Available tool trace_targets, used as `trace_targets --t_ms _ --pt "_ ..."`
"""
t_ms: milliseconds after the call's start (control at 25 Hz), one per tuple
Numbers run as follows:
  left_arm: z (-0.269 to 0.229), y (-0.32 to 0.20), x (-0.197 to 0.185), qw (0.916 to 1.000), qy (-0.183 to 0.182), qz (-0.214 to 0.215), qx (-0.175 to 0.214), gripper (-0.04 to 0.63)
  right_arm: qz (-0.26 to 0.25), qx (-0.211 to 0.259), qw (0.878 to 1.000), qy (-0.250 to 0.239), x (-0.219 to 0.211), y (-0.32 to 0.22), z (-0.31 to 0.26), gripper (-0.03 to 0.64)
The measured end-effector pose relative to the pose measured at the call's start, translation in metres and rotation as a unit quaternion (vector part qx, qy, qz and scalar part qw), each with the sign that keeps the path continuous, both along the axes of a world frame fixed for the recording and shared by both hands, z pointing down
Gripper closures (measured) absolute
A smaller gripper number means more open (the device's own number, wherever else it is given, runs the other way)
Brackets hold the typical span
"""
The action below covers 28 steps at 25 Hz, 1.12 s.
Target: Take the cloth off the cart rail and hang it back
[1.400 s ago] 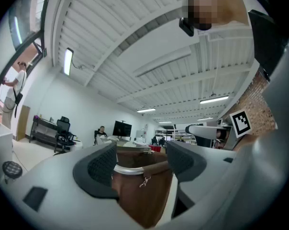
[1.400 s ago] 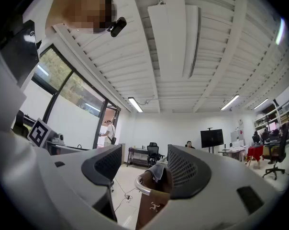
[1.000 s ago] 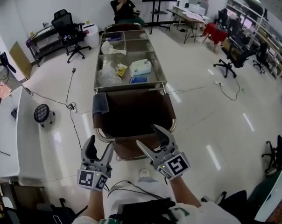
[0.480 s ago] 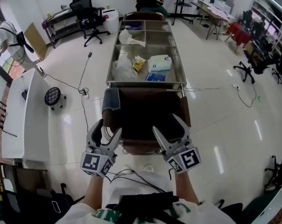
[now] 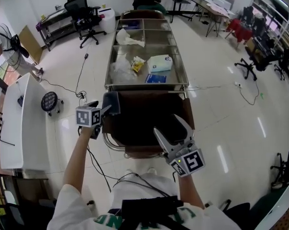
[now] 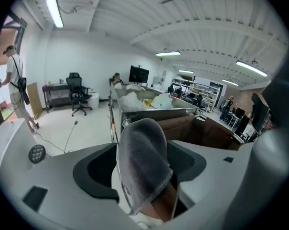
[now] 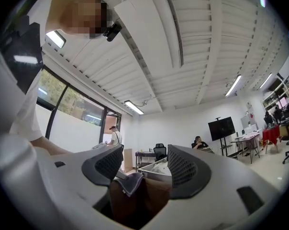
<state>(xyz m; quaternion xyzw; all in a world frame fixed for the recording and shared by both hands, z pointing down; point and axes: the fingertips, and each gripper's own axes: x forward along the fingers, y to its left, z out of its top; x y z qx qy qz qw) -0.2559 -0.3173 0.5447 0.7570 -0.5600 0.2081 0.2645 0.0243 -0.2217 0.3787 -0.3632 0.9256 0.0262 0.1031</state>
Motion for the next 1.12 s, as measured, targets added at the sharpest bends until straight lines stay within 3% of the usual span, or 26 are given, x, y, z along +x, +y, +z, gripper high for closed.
trace_targets --t_ms 200,280,560,680,760,800,880,1000,1120 --pt "0.031 -0.016 0.003 0.9959 0.043 0.004 -0.08 0.292 0.013 0.0 1.0 0.001 0.008 0.003 -0.001 0.299" --pt "0.031 -0.015 0.01 0.9946 0.054 0.006 -0.088 0.376 0.021 -0.003 1.0 -0.002 0.014 0.002 0.001 0.299" --pt "0.022 -0.007 0.01 0.9981 -0.011 -0.004 -0.061 0.427 0.024 -0.01 1.0 -0.007 0.011 0.006 0.005 0.299" --pt "0.008 -0.001 0.009 0.9985 -0.047 -0.007 -0.027 0.465 0.019 -0.01 1.0 -0.008 0.004 0.007 0.005 0.299" --pt "-0.008 0.004 0.011 0.998 -0.062 0.005 0.004 0.561 0.014 -0.011 1.0 -0.009 -0.001 0.008 0.006 0.299" --pt "-0.015 0.005 0.015 0.9977 -0.063 0.016 0.02 0.563 0.012 -0.012 1.0 -0.01 -0.004 0.008 0.006 0.299" --pt "-0.031 0.011 0.02 0.9966 -0.057 0.026 0.054 0.565 0.007 -0.012 1.0 -0.013 -0.009 0.008 0.005 0.299" --pt "-0.067 0.028 0.018 0.9922 -0.031 0.002 0.121 0.565 -0.003 -0.01 1.0 -0.015 -0.019 0.008 0.003 0.299" --pt "-0.121 0.056 0.019 0.9776 -0.006 -0.021 0.209 0.565 -0.009 -0.008 1.0 -0.015 -0.028 0.007 0.0 0.3"
